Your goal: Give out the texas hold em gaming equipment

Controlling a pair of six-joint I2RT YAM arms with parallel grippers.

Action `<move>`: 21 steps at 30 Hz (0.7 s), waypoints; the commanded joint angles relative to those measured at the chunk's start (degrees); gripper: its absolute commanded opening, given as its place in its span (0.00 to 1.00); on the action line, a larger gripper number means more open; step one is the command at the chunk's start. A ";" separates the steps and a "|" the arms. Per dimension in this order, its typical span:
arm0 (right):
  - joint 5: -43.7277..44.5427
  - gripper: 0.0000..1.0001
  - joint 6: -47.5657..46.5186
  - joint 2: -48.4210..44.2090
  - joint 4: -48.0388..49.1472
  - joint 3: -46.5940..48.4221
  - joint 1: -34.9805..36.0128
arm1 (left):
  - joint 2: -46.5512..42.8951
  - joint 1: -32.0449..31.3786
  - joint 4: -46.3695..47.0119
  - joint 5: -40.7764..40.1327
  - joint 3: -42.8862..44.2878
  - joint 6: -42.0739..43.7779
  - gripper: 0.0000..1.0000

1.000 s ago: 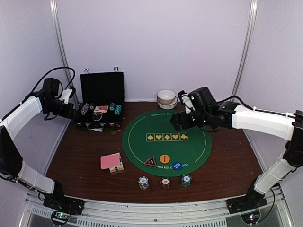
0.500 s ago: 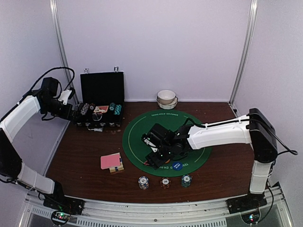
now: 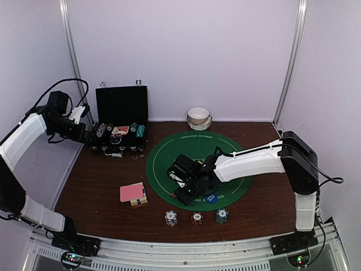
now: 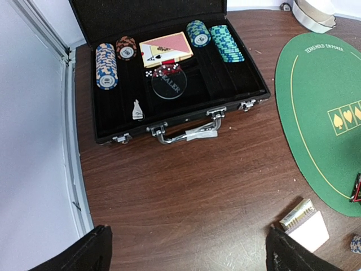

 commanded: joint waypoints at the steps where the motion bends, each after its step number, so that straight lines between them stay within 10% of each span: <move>1: 0.12 0.45 0.17 1.38 0.10 1.59 0.30 | -1.26 0.44 -0.29 0.89 2.22 0.24 0.98; 21: 5.41 0.11 2.24 9.10 -0.99 11.66 -0.92 | -2.30 0.40 -2.60 2.52 3.63 1.33 0.98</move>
